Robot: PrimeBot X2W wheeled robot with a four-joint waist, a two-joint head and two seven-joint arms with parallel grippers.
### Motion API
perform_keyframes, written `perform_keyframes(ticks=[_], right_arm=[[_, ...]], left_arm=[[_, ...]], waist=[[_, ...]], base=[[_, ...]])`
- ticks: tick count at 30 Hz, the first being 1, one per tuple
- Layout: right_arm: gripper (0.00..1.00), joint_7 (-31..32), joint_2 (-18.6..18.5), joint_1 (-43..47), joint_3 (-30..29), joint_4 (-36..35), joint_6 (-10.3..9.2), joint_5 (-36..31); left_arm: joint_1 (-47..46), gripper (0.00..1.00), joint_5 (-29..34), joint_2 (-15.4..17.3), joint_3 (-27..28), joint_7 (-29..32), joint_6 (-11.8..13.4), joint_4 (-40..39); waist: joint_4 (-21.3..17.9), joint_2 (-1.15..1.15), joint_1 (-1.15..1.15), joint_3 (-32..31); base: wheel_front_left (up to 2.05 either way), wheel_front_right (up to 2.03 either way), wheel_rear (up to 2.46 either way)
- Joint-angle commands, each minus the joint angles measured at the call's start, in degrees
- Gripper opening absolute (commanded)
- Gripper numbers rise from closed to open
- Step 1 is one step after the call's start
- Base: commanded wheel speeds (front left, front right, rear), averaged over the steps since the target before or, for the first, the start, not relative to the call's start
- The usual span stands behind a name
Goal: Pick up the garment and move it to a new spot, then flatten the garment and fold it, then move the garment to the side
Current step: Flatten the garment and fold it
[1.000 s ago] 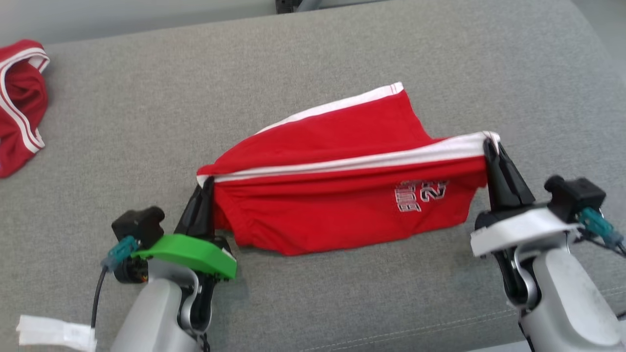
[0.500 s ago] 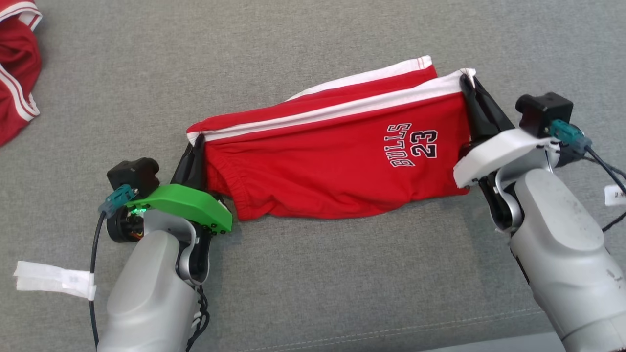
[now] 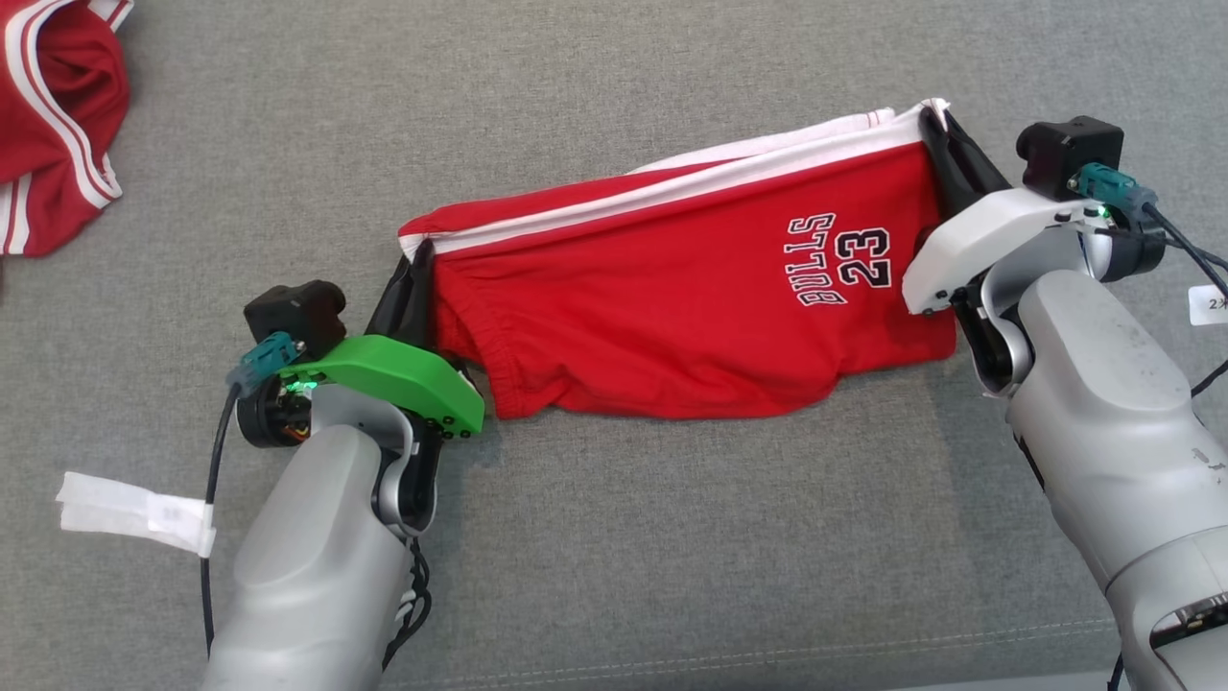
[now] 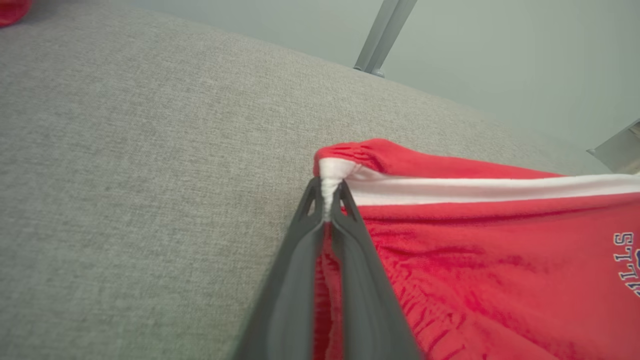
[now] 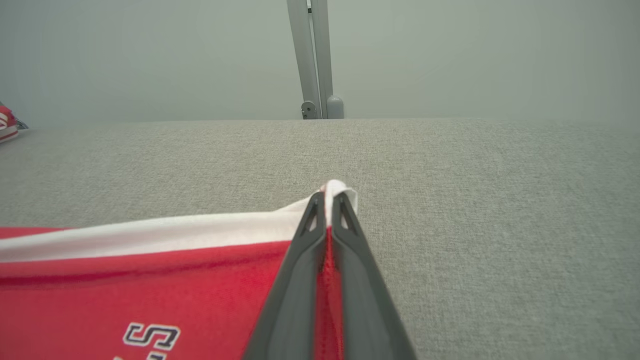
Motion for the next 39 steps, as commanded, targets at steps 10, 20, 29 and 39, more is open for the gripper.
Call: perform_keyframes(ticks=[10,20,29,39], right_arm=[[1.0,-0.2,0.8,-2.1,0.3,2.4,-0.11,-0.7],[1.0,-0.2,-0.8,0.6,0.6,-1.6,-0.11,-1.9],[1.0,-0.2,-2.0,7.2,-1.5,-4.9,-0.11,-0.6],[1.0,0.4,-0.8,11.2,0.0,2.8,-0.11,3.4]], left_arm=[[0.3,1.0,4.7,0.2,-4.7,-0.5,2.1,-2.8],[7.4,1.0,8.5,1.6,-2.8,-0.5,3.1,-12.1],[16.2,1.0,13.7,3.5,0.0,-0.5,5.1,-22.2],[24.4,1.0,14.6,3.0,3.6,-0.5,5.8,-26.7]], waist=[[0.4,0.0,0.0,-0.9],[-0.4,0.0,0.0,-2.7],[-1.6,0.0,0.0,-6.7],[-0.2,0.0,0.0,-9.4]], base=[[0.0,0.0,0.0],[0.0,0.0,0.0],[0.0,0.0,0.0],[0.0,0.0,0.0]])
